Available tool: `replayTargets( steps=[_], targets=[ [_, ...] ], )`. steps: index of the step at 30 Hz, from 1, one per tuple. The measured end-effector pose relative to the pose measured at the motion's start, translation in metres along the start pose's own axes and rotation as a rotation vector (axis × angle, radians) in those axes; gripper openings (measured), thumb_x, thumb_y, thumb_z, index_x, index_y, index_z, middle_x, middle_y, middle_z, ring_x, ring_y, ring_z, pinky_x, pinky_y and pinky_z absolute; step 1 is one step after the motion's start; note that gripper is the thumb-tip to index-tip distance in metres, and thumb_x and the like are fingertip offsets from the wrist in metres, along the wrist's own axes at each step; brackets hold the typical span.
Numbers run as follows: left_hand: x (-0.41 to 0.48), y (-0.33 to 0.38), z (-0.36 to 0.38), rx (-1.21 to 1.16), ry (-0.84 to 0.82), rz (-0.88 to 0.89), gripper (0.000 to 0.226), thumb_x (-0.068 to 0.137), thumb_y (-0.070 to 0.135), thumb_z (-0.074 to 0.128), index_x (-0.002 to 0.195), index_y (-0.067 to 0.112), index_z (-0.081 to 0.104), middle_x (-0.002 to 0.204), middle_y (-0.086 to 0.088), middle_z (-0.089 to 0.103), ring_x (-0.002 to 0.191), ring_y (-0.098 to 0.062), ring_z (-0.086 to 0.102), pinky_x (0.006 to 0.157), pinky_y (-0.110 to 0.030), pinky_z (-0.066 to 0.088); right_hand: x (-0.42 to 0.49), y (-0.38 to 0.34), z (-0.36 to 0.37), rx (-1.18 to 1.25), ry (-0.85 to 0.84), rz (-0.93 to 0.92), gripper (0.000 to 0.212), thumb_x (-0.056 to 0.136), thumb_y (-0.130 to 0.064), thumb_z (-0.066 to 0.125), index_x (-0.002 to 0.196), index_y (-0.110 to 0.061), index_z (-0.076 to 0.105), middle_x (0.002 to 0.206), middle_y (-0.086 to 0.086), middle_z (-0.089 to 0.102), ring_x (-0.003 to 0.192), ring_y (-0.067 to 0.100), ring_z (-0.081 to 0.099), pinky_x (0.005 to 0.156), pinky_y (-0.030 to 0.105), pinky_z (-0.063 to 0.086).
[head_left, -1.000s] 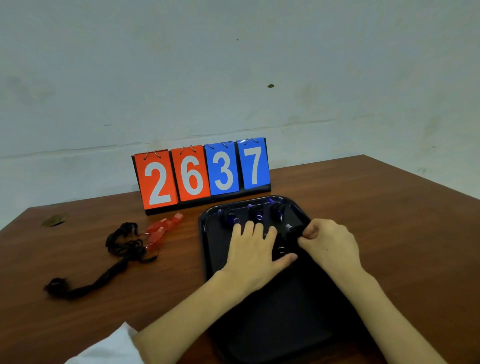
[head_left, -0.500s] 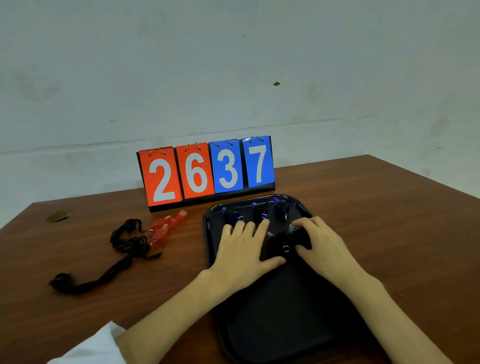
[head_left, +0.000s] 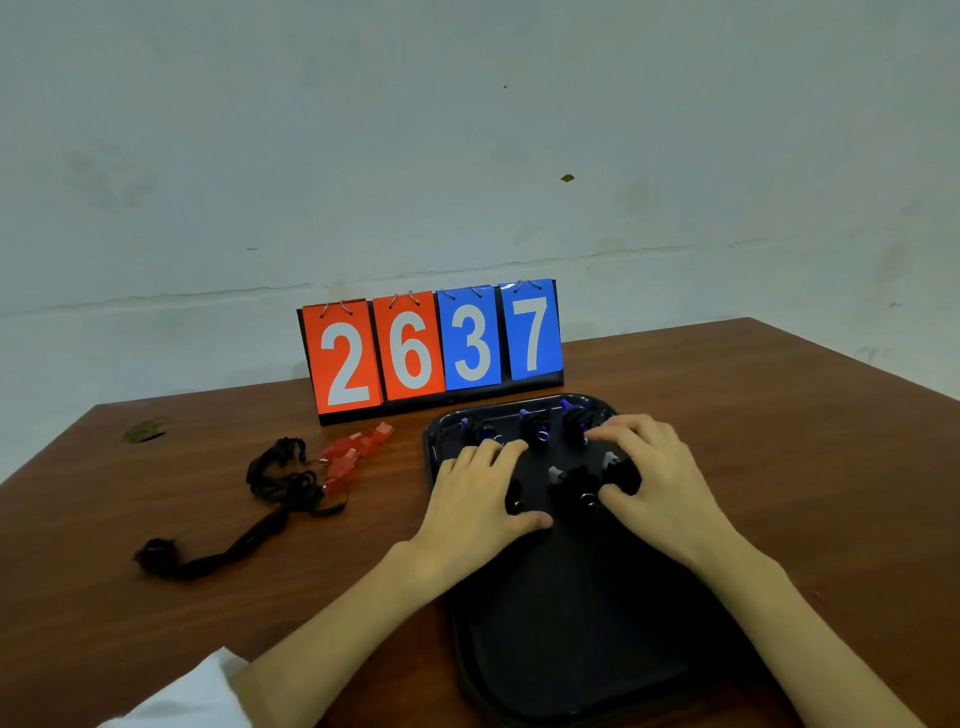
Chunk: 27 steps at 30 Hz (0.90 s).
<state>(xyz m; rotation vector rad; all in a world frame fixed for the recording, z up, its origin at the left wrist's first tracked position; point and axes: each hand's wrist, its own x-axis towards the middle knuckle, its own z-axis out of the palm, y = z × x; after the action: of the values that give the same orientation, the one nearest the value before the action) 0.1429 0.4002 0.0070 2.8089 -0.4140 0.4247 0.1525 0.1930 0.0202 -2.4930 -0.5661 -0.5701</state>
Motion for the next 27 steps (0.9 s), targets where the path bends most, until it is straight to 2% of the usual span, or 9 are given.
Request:
replayTargets(
  steps=[3, 6, 11, 15, 17, 20, 22, 25, 27],
  targets=[
    [-0.013, -0.003, -0.013, -0.028, 0.097, 0.046, 0.068, 0.083, 0.061, 0.050, 0.142, 0.030, 0.031, 0.143, 0.010, 0.036, 0.135, -0.008, 0.026, 0.112, -0.030, 0.021, -0.002, -0.008, 0.001, 0.032, -0.069, -0.140, 0.044, 0.075, -0.019, 0.063, 0.118, -0.029, 0.058, 0.117, -0.015, 0.052, 0.113, 0.002, 0.044, 0.097, 0.021, 0.035],
    [-0.029, -0.024, -0.030, -0.053, 0.214, 0.021, 0.049, 0.090, 0.048, 0.048, 0.135, 0.028, 0.042, 0.134, 0.011, 0.044, 0.129, -0.007, 0.033, 0.106, -0.024, 0.023, -0.001, -0.008, 0.008, -0.042, -0.135, -0.203, 0.037, 0.079, -0.013, 0.064, 0.114, -0.026, 0.062, 0.114, -0.013, 0.058, 0.107, 0.004, 0.053, 0.094, 0.016, 0.038],
    [-0.041, -0.095, -0.036, 0.096, 0.326, -0.340, 0.031, 0.091, 0.029, 0.053, 0.121, 0.021, 0.056, 0.124, 0.001, 0.053, 0.117, -0.014, 0.045, 0.100, -0.032, 0.035, 0.003, -0.008, 0.016, -0.073, -0.128, -0.175, 0.031, 0.079, -0.010, 0.067, 0.108, -0.021, 0.066, 0.109, -0.007, 0.062, 0.102, 0.014, 0.058, 0.089, 0.023, 0.044],
    [-0.042, -0.113, -0.040, 0.279, 0.284, -0.586, 0.040, 0.089, 0.046, 0.050, 0.111, 0.014, 0.056, 0.119, -0.008, 0.054, 0.113, -0.024, 0.048, 0.097, -0.041, 0.039, 0.003, -0.018, 0.012, -0.134, -0.076, -0.170, 0.038, 0.076, -0.019, 0.071, 0.113, -0.022, 0.064, 0.119, -0.003, 0.060, 0.110, 0.019, 0.056, 0.092, 0.037, 0.047],
    [-0.043, -0.114, -0.039, 0.343, 0.238, -0.627, 0.047, 0.088, 0.052, 0.046, 0.113, 0.013, 0.055, 0.122, -0.010, 0.052, 0.115, -0.025, 0.047, 0.098, -0.041, 0.038, 0.007, -0.033, 0.006, -0.137, -0.061, -0.168, 0.039, 0.080, -0.023, 0.068, 0.118, -0.023, 0.061, 0.125, -0.005, 0.056, 0.118, 0.016, 0.050, 0.099, 0.035, 0.042],
    [-0.045, -0.118, -0.038, 0.375, 0.172, -0.620, 0.044, 0.088, 0.052, 0.046, 0.112, 0.017, 0.057, 0.128, -0.009, 0.048, 0.121, -0.025, 0.042, 0.100, -0.041, 0.033, 0.021, -0.067, 0.005, -0.035, -0.117, -0.183, 0.034, 0.085, -0.025, 0.062, 0.119, -0.024, 0.060, 0.125, -0.010, 0.053, 0.118, 0.008, 0.046, 0.100, 0.021, 0.034],
    [-0.046, -0.116, -0.038, 0.320, 0.195, -0.600, 0.037, 0.088, 0.048, 0.049, 0.108, 0.018, 0.060, 0.127, -0.007, 0.049, 0.120, -0.024, 0.041, 0.101, -0.041, 0.032, 0.032, -0.092, 0.012, 0.106, -0.173, -0.132, 0.028, 0.086, -0.025, 0.061, 0.114, -0.023, 0.062, 0.115, -0.011, 0.058, 0.108, 0.003, 0.050, 0.093, 0.016, 0.037],
    [-0.050, -0.102, -0.040, 0.089, 0.398, -0.545, 0.026, 0.088, 0.043, 0.055, 0.101, 0.021, 0.061, 0.114, 0.000, 0.056, 0.112, -0.017, 0.045, 0.098, -0.037, 0.032, 0.046, -0.127, 0.031, 0.416, -0.276, 0.120, 0.018, 0.086, -0.030, 0.061, 0.100, -0.019, 0.068, 0.093, -0.009, 0.066, 0.090, 0.004, 0.060, 0.084, 0.021, 0.050],
    [-0.054, -0.084, -0.043, -0.071, 0.527, -0.478, 0.021, 0.087, 0.039, 0.059, 0.100, 0.022, 0.060, 0.104, 0.006, 0.059, 0.107, -0.011, 0.045, 0.096, -0.031, 0.027, 0.051, -0.143, 0.043, 0.604, -0.401, 0.280, 0.025, 0.086, -0.037, 0.060, 0.099, -0.017, 0.066, 0.090, -0.006, 0.066, 0.088, 0.008, 0.062, 0.080, 0.024, 0.053]
  ],
)
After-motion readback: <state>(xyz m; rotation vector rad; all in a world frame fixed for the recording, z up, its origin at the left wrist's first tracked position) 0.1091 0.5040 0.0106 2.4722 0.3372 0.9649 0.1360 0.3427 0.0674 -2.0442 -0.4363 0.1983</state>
